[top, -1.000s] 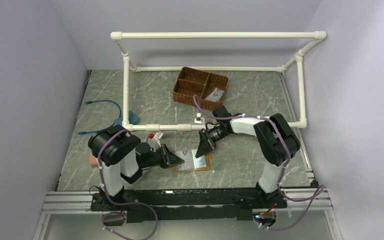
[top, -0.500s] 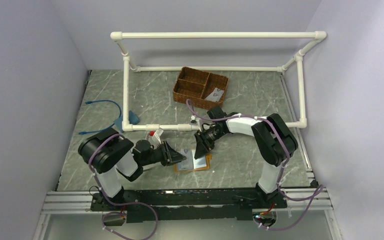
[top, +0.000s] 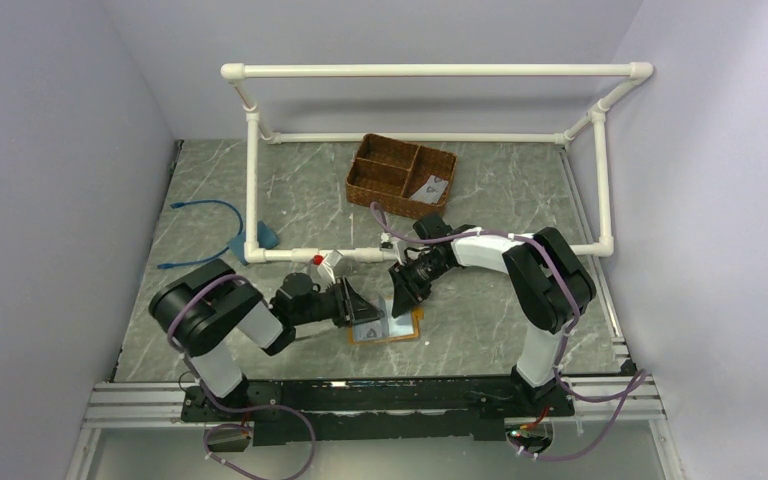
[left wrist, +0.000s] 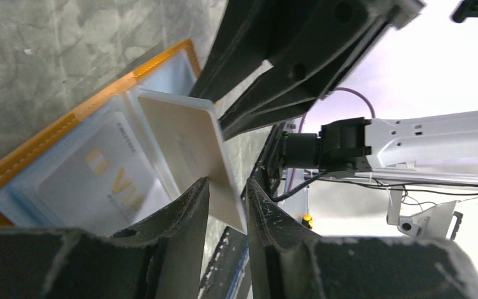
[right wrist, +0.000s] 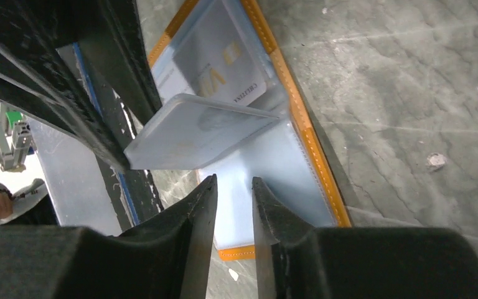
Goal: Take the credit cards out of the card holder
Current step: Remove the credit card from the card holder.
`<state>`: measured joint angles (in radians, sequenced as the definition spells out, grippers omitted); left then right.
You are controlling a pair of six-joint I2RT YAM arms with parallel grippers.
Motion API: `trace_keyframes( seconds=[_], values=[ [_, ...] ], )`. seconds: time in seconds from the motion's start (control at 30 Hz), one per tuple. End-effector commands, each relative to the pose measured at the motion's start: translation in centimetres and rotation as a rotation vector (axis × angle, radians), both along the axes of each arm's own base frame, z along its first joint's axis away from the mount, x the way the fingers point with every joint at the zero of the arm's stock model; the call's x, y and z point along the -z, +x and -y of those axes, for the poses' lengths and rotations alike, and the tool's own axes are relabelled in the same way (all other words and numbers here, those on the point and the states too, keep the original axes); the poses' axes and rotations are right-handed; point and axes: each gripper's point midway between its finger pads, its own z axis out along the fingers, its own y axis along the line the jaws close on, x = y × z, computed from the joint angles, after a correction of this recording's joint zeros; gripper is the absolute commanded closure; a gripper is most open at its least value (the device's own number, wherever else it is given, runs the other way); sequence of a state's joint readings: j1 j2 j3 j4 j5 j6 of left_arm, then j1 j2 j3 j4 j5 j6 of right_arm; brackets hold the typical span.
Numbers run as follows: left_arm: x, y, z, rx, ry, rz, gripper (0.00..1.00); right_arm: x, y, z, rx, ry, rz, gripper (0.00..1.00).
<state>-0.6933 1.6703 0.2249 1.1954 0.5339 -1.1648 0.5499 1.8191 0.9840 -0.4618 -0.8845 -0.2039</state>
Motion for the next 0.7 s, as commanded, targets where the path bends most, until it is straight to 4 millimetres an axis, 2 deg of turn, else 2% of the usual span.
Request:
trace_keyframes(
  seconds=[0.0, 0.2, 0.47, 0.53, 0.67],
  values=[
    [0.0, 0.1, 1.3, 0.034, -0.037, 0.017, 0.67, -0.7, 2.0, -0.2, 0.045, -0.031, 0.081, 0.72],
    [0.3, 0.3, 1.6, 0.026, -0.057, 0.008, 0.68, -0.3, 2.3, 0.1, 0.061, -0.055, 0.074, 0.73],
    [-1.3, 0.3, 2.2, 0.062, -0.033, 0.077, 0.65, 0.0, 2.1, 0.1, 0.057, -0.06, 0.049, 0.73],
    [-1.7, 0.3, 2.4, 0.069, -0.041, 0.091, 0.61, 0.0, 2.2, 0.1, 0.057, -0.06, 0.05, 0.73],
    [-1.2, 0.4, 2.5, 0.066, -0.035, 0.079, 0.59, 0.1, 2.1, 0.1, 0.058, -0.062, 0.045, 0.73]
  ],
)
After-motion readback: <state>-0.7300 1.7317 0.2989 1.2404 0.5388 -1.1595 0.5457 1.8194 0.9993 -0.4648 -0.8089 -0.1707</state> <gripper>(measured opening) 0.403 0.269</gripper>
